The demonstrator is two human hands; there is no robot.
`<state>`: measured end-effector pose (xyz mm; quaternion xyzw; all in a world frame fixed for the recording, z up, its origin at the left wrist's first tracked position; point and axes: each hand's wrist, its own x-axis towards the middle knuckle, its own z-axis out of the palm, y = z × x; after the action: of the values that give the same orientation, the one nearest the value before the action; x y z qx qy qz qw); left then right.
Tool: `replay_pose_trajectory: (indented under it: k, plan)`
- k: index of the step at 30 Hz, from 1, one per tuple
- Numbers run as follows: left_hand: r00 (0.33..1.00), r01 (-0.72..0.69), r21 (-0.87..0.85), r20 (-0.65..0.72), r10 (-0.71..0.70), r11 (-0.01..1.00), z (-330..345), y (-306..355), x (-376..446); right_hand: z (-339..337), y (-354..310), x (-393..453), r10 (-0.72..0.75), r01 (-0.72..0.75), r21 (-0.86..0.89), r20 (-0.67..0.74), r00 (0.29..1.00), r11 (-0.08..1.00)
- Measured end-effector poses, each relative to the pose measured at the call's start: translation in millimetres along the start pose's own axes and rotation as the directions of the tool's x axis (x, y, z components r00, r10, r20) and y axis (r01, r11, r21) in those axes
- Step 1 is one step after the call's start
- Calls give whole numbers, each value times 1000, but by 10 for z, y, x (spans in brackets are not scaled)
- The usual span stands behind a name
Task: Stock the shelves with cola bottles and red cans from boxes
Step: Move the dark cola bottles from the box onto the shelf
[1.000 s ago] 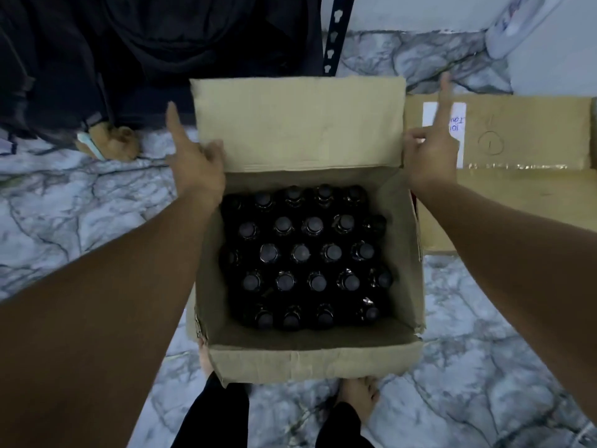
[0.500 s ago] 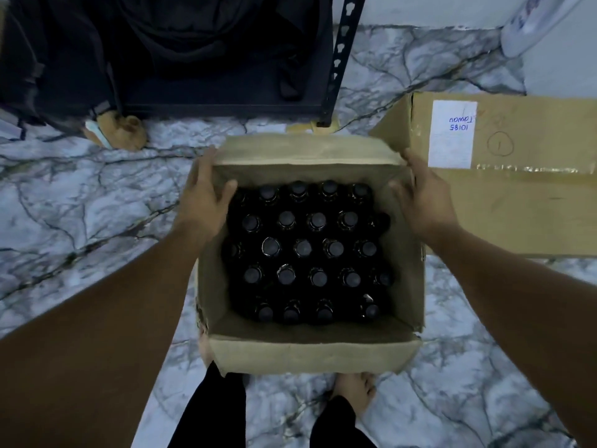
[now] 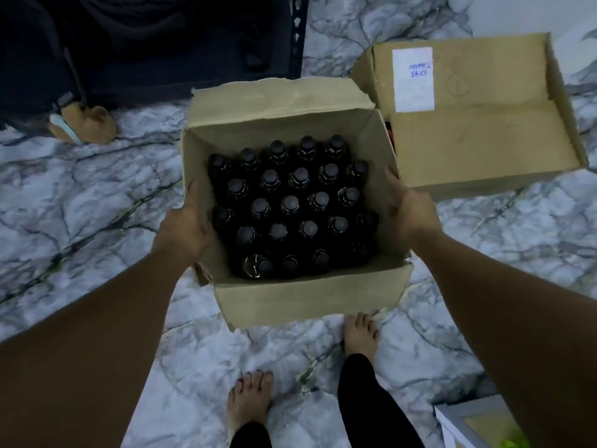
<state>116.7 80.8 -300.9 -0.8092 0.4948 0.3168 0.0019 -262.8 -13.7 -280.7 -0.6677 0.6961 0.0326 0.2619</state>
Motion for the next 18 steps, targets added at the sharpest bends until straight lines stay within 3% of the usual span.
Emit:
replay_pose_trajectory:
  k: [6,14,18]
  plan:
    - [992,-125,20,-16,126,992,-3,-132,-126,286,136,-575,62,-60,49,-41,997,997]
    - [930,-368,159,78,360,916,301,-261,-686,868,574,-2118,252,-230,336,-21,968,913]
    - [892,-452,197,121,436,870,554,-361,-1061,1233,792,-2933,255,-223,288,-80,963,931]
